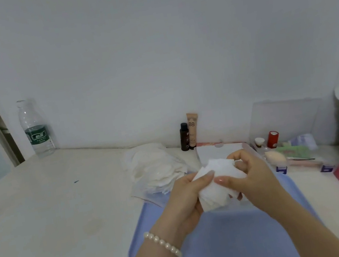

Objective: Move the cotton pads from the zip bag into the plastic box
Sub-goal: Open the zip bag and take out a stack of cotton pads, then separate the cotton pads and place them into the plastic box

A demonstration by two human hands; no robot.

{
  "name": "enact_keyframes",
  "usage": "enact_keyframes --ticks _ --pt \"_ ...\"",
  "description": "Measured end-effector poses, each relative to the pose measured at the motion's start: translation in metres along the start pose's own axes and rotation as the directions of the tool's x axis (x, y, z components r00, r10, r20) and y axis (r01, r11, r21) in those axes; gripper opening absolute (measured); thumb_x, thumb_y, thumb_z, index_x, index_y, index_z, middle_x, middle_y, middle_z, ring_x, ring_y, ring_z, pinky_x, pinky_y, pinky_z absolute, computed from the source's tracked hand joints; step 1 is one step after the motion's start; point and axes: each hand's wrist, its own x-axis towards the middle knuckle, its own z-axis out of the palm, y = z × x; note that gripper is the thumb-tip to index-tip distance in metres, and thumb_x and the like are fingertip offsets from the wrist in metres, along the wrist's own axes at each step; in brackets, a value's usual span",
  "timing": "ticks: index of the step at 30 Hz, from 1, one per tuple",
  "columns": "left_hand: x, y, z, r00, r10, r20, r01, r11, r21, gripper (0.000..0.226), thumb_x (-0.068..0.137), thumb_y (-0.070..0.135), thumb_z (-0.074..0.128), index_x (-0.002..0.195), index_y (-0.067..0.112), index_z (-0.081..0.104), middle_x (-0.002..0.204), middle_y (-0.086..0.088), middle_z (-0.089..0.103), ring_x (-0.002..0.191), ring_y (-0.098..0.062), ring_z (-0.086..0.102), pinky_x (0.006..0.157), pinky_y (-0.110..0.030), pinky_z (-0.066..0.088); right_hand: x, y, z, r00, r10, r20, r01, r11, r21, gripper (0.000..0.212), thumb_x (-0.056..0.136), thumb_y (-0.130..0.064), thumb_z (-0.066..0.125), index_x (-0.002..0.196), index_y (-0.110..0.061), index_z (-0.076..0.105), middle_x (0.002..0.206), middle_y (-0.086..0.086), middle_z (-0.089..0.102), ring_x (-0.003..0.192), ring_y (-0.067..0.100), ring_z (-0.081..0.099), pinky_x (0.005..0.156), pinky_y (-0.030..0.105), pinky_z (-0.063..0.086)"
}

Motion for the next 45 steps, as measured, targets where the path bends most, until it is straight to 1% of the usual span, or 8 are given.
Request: enact_keyframes --ticks 4,8,13,18,23,26,30,45 --pt "0.012 -0.01 0.003 0.999 0.03 -0.03 -0.033 0.996 -0.087 0.02 0.09 0.013 0.057 0.102 0.0 0.065 0.098 -0.015 0.072 0.084 -0.022 0.07 0.068 -0.029 0.058 0.006 0.024 0.005 0.895 -0.351 -0.275 0.226 0.889 -0.399 0.037 0.07 -0.018 0.08 0.098 -0.024 0.058 0.088 -0.007 0.055 0.077 0.006 0.051 0.063 0.01 0.039" --pt "0.014 -0.018 0.002 0.998 0.061 0.006 -0.058 0.979 -0.194 0.033 0.084 0.018 0.057 0.112 0.001 0.062 0.11 -0.019 0.068 0.094 -0.027 0.065 0.08 -0.036 0.054 0.015 0.033 0.002 0.782 -0.623 -0.034 0.419 0.564 -0.712 0.034 0.077 -0.036 0.064 0.099 -0.01 0.069 0.084 0.002 0.056 0.08 0.016 0.049 0.074 0.018 0.037" --pt "0.013 -0.025 -0.014 0.983 0.142 0.117 -0.113 0.967 -0.226 0.042 0.083 0.015 0.06 0.121 -0.001 0.058 0.122 -0.024 0.061 0.097 -0.028 0.062 0.085 -0.038 0.051 0.018 0.009 -0.002 0.926 -0.375 0.042 0.343 0.789 -0.51 0.02 0.068 -0.018 0.08 0.071 -0.023 0.061 0.069 -0.013 0.054 0.069 0.002 0.047 0.063 0.011 0.032" --pt "0.005 -0.016 -0.008 0.972 0.22 0.078 -0.187 0.933 -0.309 0.037 0.082 0.016 0.057 0.117 0.005 0.06 0.113 -0.015 0.068 0.091 -0.025 0.067 0.076 -0.04 0.056 0.02 -0.005 -0.004 0.953 -0.188 -0.237 0.202 0.979 0.037 0.015 0.072 -0.012 0.076 0.061 -0.015 0.067 0.054 -0.008 0.058 0.051 0.001 0.046 0.051 0.008 0.036" --pt "0.006 -0.019 -0.008 0.963 0.268 -0.022 -0.26 0.911 -0.321 0.032 0.094 0.017 0.044 0.123 0.01 0.055 0.122 -0.016 0.063 0.1 -0.028 0.064 0.076 -0.036 0.058 0.009 -0.018 0.002 0.986 0.139 0.095 -0.167 0.737 0.655 0.016 0.07 -0.023 0.063 0.071 -0.009 0.072 0.073 0.005 0.065 0.055 0.01 0.052 0.043 0.019 0.037" --pt "0.005 -0.022 -0.007 0.954 0.298 0.009 -0.28 0.905 -0.32 0.031 0.096 0.012 0.045 0.125 0.008 0.054 0.122 -0.016 0.063 0.11 -0.03 0.062 0.089 -0.041 0.053 -0.002 -0.015 0.023 0.981 0.14 0.133 -0.191 0.806 0.56 0.019 0.068 -0.018 0.065 0.079 -0.004 0.071 0.076 0.009 0.072 0.06 0.015 0.063 0.051 0.023 0.049" --pt "0.002 -0.017 -0.006 0.953 0.295 0.062 -0.261 0.911 -0.321 0.036 0.08 0.006 0.062 0.115 0.0 0.059 0.113 -0.027 0.063 0.096 -0.034 0.064 0.082 -0.041 0.054 -0.009 -0.011 0.039 0.995 0.034 -0.093 -0.001 0.943 0.333 0.005 0.077 -0.004 0.07 0.073 -0.005 0.067 0.048 -0.005 0.063 0.04 0.001 0.052 0.043 0.012 0.041" --pt "0.002 -0.014 -0.002 0.973 0.227 0.049 -0.183 0.878 -0.442 0.053 0.084 0.04 0.049 0.118 -0.001 0.056 0.117 -0.023 0.063 0.097 -0.032 0.059 0.07 -0.035 0.05 -0.007 0.0 0.042 0.966 -0.093 -0.24 0.148 0.963 0.223 0.014 0.081 -0.008 0.069 0.069 -0.01 0.061 0.049 0.0 0.057 0.032 0.016 0.049 0.037 0.015 0.035"
